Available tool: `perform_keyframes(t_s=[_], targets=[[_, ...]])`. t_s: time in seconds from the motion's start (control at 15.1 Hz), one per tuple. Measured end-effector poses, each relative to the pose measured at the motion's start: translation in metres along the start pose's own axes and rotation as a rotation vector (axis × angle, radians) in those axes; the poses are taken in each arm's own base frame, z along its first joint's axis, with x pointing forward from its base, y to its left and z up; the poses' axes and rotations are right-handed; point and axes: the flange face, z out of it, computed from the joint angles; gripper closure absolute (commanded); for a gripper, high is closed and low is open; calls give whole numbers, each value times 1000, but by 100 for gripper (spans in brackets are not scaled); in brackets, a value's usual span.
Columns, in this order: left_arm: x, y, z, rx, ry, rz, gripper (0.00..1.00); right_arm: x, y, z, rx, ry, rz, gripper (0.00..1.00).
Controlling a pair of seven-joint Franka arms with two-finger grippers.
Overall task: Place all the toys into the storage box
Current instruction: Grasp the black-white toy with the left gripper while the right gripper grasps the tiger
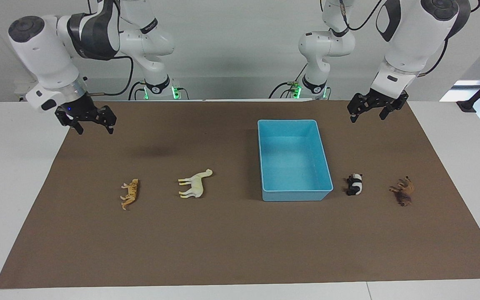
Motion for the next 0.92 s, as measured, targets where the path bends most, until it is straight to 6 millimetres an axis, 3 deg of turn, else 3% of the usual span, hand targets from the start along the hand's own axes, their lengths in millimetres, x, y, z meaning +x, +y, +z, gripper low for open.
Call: perform_keyframes(t_s=[0.13,0.26,0.4,0.59,0.73,0.92], targets=[[6,-1,15,-8,62,34,0,18,-3,32,1,21,34,0],[12,-12,43,-11,106,46,0,31,-7,71,-2,29,36,0],[21,-34,81,-6,109,100,0,36,-22,101,-3,12,-9,0],[47,-67,146,-4,106,156,0,44,-45,123,-5,19,-57,0],[62,-68,188,-8,123,170,0,49,-47,134,-7,36,-81,0],[73,-47,234,-18,120,208,0,56,-45,158,-10,39,-107,0]])
